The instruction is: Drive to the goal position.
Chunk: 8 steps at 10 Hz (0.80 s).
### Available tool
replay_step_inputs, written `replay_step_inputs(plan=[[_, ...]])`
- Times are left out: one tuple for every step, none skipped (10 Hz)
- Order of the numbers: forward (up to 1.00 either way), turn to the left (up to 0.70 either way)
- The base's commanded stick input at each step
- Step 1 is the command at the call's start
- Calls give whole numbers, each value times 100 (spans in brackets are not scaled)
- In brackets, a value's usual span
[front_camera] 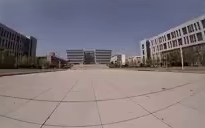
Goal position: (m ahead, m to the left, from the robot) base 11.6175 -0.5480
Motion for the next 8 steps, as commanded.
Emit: replay_step_inputs(plan=[[4,0],[4,0],[4,0],[4,0],[4,0],[4,0],[4,0],[4,0]])
